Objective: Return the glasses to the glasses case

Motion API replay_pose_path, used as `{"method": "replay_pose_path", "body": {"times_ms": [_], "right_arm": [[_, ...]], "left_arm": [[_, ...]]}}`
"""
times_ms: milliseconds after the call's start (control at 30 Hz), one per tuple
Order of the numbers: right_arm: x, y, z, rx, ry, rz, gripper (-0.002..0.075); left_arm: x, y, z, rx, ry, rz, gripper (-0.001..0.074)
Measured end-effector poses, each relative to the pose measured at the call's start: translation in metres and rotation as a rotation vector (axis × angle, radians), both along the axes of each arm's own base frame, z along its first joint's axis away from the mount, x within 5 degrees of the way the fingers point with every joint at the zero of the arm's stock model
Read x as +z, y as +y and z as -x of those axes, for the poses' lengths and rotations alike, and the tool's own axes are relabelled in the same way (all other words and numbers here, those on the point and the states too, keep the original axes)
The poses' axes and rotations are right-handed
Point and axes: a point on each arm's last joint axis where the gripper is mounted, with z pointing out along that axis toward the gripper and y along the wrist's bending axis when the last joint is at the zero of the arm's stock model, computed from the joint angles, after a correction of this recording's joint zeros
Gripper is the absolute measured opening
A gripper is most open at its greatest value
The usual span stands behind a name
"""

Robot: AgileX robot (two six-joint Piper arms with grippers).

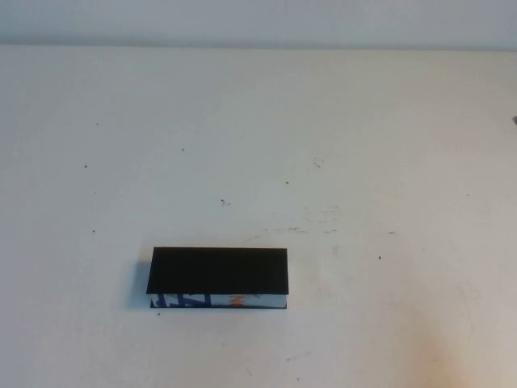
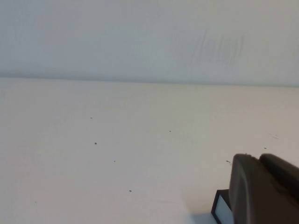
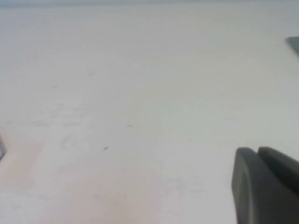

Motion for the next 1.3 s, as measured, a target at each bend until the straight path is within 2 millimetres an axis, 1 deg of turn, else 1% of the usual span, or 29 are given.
{"method": "replay_pose_path", "body": {"times_ms": [133,233,300,700,767,933,1300], "right_arm": [[-0.022,-0.013,0.013,-0.162,-0.118,-0.038,-0.0011],[-0.024,-0.016,0.02,-0.213,-0.194,-0.083,-0.0011],[-0.024,-0.017,0.021,-0.221,-0.2,-0.09,-0.0011],[-0.028,-0.016,0.022,-0.221,-0.159,-0.12,-0.0011],[-0.031,-0.013,0.022,-0.195,-0.121,-0.111,-0.0011],[-0.041,-0.008,0.025,-0.119,-0.024,-0.01,-0.0011],[-0.042,-0.008,0.025,-0.109,-0.007,-0.008,-0.0011]], "left_arm": [[0.0,0.0,0.0,0.0,0.0,0.0,-0.0001],[0.0,0.0,0.0,0.0,0.0,0.0,-0.0001],[0.0,0.0,0.0,0.002,0.0,0.0,-0.0001],[0.0,0.0,0.0,0.002,0.001,0.002,-0.0001],[0.0,0.0,0.0,0.002,0.001,0.002,-0.0001],[0.0,0.0,0.0,0.002,0.001,0.002,-0.0001],[0.0,0.0,0.0,0.003,0.001,0.002,-0.0001]]}}
